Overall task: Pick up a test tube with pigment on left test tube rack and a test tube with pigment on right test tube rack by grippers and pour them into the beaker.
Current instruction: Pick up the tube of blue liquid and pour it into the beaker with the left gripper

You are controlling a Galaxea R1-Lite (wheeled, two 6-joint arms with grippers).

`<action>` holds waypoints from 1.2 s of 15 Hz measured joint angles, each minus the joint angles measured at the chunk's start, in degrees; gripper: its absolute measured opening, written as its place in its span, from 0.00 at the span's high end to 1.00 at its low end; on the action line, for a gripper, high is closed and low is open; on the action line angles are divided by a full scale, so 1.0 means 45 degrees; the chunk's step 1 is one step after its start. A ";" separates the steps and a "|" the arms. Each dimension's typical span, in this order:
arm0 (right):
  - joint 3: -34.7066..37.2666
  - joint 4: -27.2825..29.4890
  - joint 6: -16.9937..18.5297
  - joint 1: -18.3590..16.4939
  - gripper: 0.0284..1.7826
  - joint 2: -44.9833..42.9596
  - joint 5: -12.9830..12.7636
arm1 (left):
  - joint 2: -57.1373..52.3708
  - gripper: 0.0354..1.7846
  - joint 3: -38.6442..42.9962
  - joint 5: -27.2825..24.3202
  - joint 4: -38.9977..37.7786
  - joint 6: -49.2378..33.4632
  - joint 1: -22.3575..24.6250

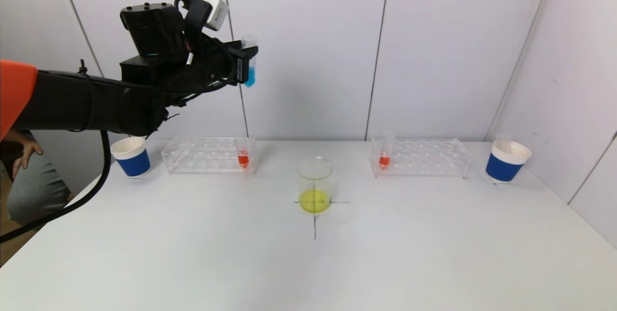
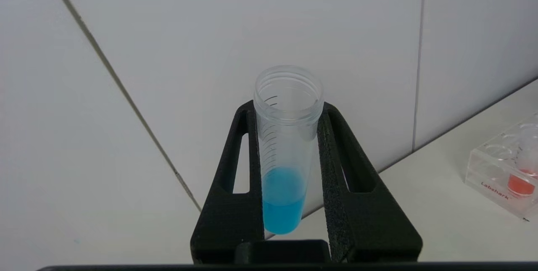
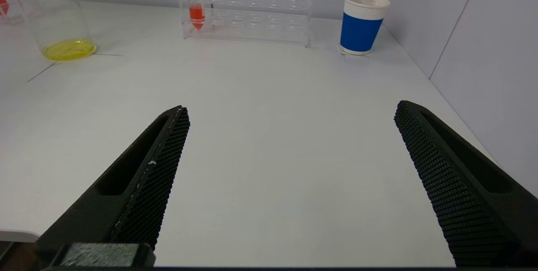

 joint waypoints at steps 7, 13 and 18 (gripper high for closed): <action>0.0000 0.0000 -0.0005 0.0000 0.00 0.0000 0.0000 | 0.0284 0.78 0.0014 -0.1181 -0.0060 0.0702 -0.0647; 0.0000 0.0000 0.0000 0.0000 0.00 0.0000 0.0000 | 0.0834 0.78 0.0425 -0.2194 -0.0699 0.2248 -0.0843; 0.0000 0.0000 -0.0005 0.0000 0.00 0.0000 0.0000 | 0.1387 0.78 0.1019 -0.3040 -0.1690 0.3581 -0.0889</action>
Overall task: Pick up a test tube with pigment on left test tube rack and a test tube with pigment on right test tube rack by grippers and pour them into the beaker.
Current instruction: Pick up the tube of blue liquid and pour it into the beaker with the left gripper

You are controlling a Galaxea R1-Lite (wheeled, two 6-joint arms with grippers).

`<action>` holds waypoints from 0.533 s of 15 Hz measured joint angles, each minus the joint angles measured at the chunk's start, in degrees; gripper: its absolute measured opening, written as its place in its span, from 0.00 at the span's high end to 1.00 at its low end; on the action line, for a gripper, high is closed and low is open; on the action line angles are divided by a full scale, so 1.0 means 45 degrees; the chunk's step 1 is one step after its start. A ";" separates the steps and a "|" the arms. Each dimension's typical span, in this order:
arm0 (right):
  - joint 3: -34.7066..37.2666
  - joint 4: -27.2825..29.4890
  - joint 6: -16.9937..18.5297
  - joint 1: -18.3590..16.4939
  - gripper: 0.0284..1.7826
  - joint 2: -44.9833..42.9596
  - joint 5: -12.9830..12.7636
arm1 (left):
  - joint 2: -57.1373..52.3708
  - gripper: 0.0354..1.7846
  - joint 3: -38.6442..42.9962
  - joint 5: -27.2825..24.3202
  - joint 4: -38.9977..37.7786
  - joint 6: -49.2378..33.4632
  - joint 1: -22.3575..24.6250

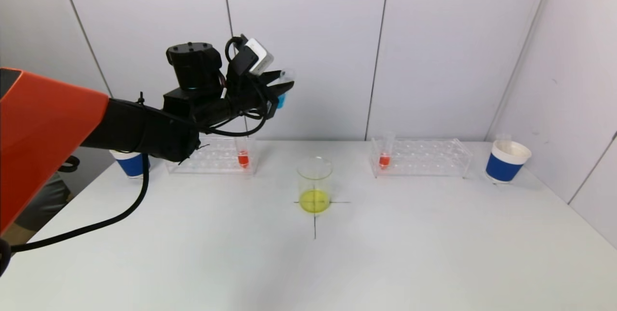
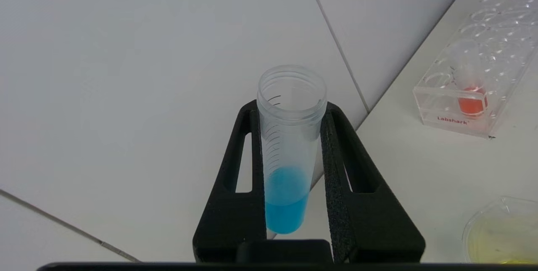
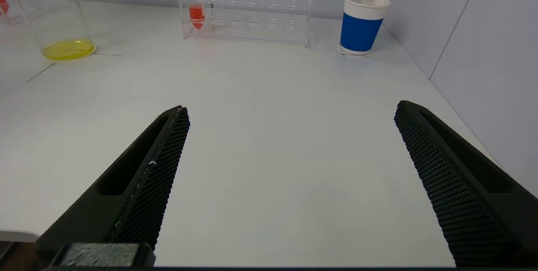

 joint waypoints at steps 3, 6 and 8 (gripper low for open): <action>0.0000 0.0000 0.0000 0.0000 0.00 0.0000 -0.0005 | 0.0301 0.78 0.0691 -0.1157 -0.0753 0.1019 -0.0016; 0.0000 0.0000 0.0000 0.0000 0.00 0.0000 -0.0005 | 0.0593 0.78 0.1566 -0.2278 -0.1482 0.2384 -0.0011; 0.0000 0.0000 0.0000 0.0000 0.01 0.0000 -0.0005 | 0.0796 0.78 0.1812 -0.2693 -0.1888 0.2983 -0.0011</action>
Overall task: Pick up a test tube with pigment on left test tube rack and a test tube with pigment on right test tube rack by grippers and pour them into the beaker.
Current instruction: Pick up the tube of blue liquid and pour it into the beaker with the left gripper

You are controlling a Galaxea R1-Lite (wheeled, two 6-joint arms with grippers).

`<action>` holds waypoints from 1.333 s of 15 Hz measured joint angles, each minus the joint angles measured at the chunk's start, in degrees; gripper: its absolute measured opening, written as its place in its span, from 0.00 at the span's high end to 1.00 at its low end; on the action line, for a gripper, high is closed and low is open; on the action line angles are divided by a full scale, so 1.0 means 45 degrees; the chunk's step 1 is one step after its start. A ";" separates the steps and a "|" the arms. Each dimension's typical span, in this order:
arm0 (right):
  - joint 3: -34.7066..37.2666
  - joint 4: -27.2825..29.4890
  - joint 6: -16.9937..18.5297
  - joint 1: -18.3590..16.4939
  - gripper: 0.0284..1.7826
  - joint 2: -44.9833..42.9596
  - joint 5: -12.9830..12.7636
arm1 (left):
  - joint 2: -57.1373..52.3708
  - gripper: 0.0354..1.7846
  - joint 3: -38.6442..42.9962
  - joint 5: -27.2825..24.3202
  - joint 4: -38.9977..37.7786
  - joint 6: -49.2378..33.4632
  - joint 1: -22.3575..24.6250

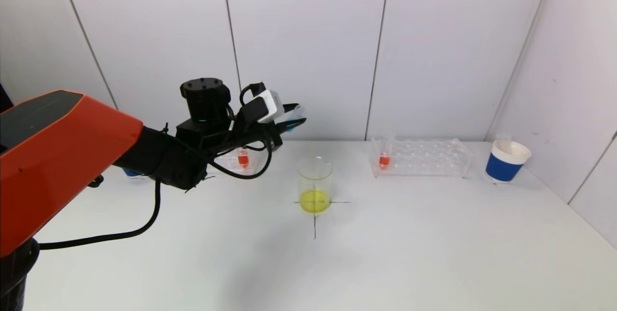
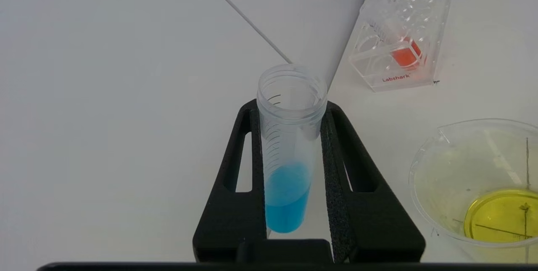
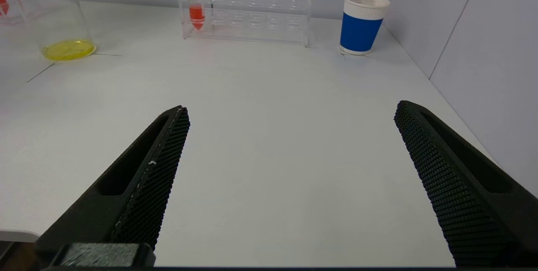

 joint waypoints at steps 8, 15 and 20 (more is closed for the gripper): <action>0.0000 0.0000 0.0005 0.0000 0.01 0.0000 0.0000 | 0.0666 0.78 0.0038 -0.0989 -0.0200 0.2980 -0.0219; 0.0000 0.0000 0.0000 0.0000 0.01 0.0000 0.0000 | 0.0672 0.78 0.0656 -0.1252 -0.1235 0.4199 -0.0436; 0.0000 0.0000 0.0000 0.0000 0.01 0.0000 0.0000 | 0.0666 0.78 0.0883 -0.1569 -0.1522 0.5117 -0.0539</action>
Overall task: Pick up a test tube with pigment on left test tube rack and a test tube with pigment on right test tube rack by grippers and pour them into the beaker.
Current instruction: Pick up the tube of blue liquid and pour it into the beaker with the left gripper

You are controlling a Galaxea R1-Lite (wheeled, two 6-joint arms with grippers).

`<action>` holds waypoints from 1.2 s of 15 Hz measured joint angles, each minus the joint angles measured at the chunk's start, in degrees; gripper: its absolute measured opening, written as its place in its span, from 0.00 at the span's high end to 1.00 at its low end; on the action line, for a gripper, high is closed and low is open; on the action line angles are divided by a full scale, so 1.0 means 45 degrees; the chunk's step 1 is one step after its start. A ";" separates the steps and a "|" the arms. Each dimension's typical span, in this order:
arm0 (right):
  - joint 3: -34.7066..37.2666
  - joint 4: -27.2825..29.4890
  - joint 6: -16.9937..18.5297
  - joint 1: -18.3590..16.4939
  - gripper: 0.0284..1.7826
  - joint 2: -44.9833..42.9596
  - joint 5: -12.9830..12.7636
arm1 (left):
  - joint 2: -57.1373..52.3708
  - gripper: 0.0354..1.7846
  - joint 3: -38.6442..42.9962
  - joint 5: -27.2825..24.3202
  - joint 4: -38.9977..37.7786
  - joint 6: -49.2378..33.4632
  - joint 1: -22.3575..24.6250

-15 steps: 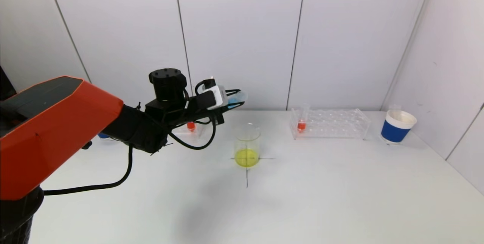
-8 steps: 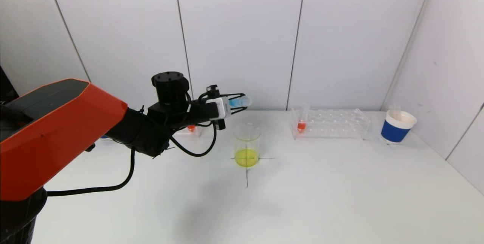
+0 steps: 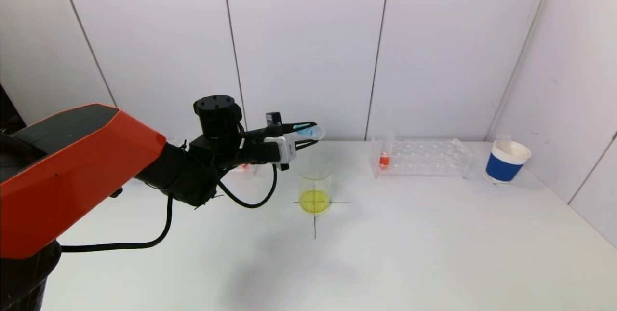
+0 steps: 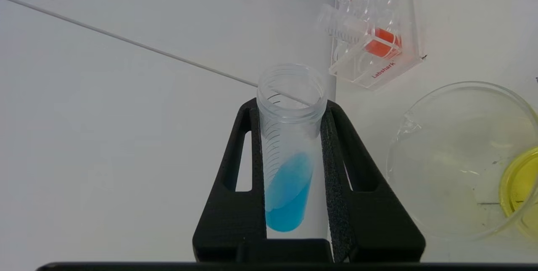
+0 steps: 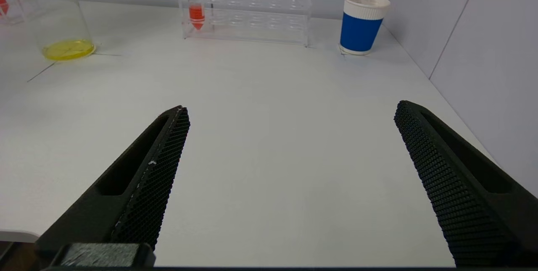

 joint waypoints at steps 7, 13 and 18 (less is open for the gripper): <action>0.0000 0.0000 0.0000 0.0000 0.01 0.0000 0.0005 | -0.0005 0.78 0.0875 -0.0498 -0.1170 0.0022 0.0209; 0.0000 0.0000 0.0005 0.0000 0.01 0.0000 0.0000 | 0.0035 0.78 0.1059 -0.0520 -0.1379 0.0696 0.0331; 0.0000 0.0000 0.0000 0.0000 0.01 0.0000 0.0005 | 0.0368 0.78 0.0992 -0.0523 -0.1360 0.1615 0.0490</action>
